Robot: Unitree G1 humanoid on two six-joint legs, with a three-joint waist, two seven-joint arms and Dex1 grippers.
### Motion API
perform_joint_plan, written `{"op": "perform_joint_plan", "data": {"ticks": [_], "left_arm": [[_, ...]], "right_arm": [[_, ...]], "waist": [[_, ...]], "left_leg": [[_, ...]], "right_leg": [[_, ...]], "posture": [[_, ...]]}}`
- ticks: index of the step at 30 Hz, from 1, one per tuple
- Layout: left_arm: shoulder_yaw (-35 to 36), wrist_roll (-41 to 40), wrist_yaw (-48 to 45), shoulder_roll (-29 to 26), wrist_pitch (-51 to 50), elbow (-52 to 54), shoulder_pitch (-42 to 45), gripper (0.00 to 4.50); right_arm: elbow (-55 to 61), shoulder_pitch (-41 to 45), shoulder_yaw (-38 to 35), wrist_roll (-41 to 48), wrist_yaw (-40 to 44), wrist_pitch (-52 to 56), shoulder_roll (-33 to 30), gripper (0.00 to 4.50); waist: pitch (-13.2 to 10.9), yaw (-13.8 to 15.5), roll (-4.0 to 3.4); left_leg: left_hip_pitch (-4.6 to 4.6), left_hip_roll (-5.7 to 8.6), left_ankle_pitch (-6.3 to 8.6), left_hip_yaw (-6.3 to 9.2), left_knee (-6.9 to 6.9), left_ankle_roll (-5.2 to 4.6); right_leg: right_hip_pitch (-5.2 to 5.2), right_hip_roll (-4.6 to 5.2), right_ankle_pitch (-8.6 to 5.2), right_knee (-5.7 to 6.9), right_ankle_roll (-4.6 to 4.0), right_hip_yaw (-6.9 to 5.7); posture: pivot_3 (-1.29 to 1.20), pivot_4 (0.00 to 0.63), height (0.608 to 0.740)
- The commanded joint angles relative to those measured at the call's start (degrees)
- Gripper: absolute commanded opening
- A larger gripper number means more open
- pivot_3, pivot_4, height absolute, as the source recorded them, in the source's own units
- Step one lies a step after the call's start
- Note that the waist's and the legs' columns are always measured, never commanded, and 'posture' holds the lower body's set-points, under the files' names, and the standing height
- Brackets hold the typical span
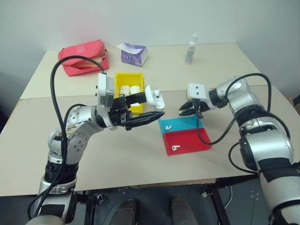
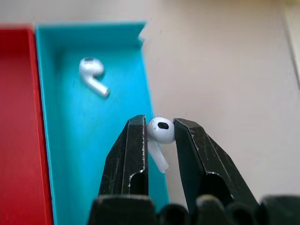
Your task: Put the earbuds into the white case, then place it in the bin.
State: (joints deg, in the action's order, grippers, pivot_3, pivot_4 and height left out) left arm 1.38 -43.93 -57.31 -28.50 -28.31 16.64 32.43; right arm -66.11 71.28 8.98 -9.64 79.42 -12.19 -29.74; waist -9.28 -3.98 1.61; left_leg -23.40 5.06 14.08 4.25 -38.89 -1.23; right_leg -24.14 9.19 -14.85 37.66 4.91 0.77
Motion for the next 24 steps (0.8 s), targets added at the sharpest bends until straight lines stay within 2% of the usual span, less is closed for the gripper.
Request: {"op": "perform_joint_plan", "data": {"ticks": [1, 4, 7, 11, 15, 17, 20, 24], "left_arm": [[1.16, -0.53, -0.23, 0.02, 0.85, 0.66, 1.22, 2.77], [1.54, -0.96, 0.1, 0.12, 0.38, 0.24, 1.56, 2.77], [1.32, -0.98, 0.33, 0.73, 0.19, -0.77, 2.46, 2.77], [0.95, -1.1, 0.36, 1.86, -0.09, -2.01, 3.57, 2.77], [0.34, -0.8, 0.94, 3.91, -0.21, -3.57, 4.92, 2.77], [-0.31, -0.4, 1.5, 5.36, -0.3, -4.51, 5.89, 2.77], [-1.02, 0.1, 1.22, 6.46, -0.31, -5.92, 6.97, 2.77], [-1.71, 0.87, -0.57, 6.77, 0.46, -7.92, 8.53, 2.77]], "right_arm": [[8.29, -0.45, -8.22, 10.06, 0.39, 10.59, -1.65, 0.67], [21.97, -5.56, -15.1, 19.82, 0.23, 24.76, -2.93, 0.67], [40.88, -14.15, -22.66, 31.69, -4.39, 40.23, -3.09, 0.67], [60.75, -22.89, -31.32, 45.85, -16.69, 54.03, 0.57, 0.67], [76.07, -28.64, -37.7, 60.15, -31.04, 60.97, 7.59, 0.67], [82.81, -30.51, -39.21, 68.84, -39.28, 62.42, 11.96, 0.67], [89.73, -33.13, -37.37, 76.13, -47.71, 62.71, 15.44, 0.67], [95.32, -37.65, -32.78, 79.94, -51.71, 62.39, 15.19, 0.67]], "waist": [[0.0, 0.02, 0.0], [0.0, 0.29, 0.0], [0.0, 1.14, 0.0], [0.0, 1.73, 0.0], [0.01, 1.67, -0.01], [0.01, 1.65, -0.01], [0.01, 1.65, -0.01], [0.01, 1.62, -0.02]], "left_leg": [[-0.01, 0.0, 0.0, 0.0, 0.01, 0.0], [-0.06, 0.01, 0.01, 0.04, 0.01, -0.01], [-0.14, 0.03, 0.03, 0.1, -0.05, -0.06], [-0.18, 0.06, 0.05, 0.09, -0.12, -0.08], [-0.15, 0.03, 0.04, 0.08, -0.12, -0.08], [-0.14, 0.03, 0.05, 0.06, -0.11, -0.08], [-0.14, 0.05, 0.05, 0.06, -0.12, -0.09], [-0.11, 0.08, 0.05, 0.06, -0.1, -0.1]], "right_leg": [[-0.01, 0.0, 0.0, 0.0, 0.0, 0.0], [-0.02, 0.02, 0.0, -0.01, 0.0, -0.03], [-0.02, 0.04, 0.0, -0.04, 0.0, -0.09], [-0.03, 0.09, 0.0, -0.02, 0.0, -0.07], [-0.03, 0.06, 0.0, 0.03, 0.0, -0.04], [-0.02, 0.06, 0.0, 0.04, 0.0, 0.0], [-0.05, 0.08, 0.0, 0.06, 0.0, 0.0], [-0.04, 0.07, 0.0, 0.08, 0.0, -0.01]], "posture": [[0.0, 0.15, 0.74], [0.0, 0.15, 0.74], [0.0, 0.15, 0.74], [0.0, 0.15, 0.74], [0.0, 0.15, 0.74], [0.0, 0.15, 0.74], [0.0, 0.15, 0.74], [0.0, 0.15, 0.74]]}}
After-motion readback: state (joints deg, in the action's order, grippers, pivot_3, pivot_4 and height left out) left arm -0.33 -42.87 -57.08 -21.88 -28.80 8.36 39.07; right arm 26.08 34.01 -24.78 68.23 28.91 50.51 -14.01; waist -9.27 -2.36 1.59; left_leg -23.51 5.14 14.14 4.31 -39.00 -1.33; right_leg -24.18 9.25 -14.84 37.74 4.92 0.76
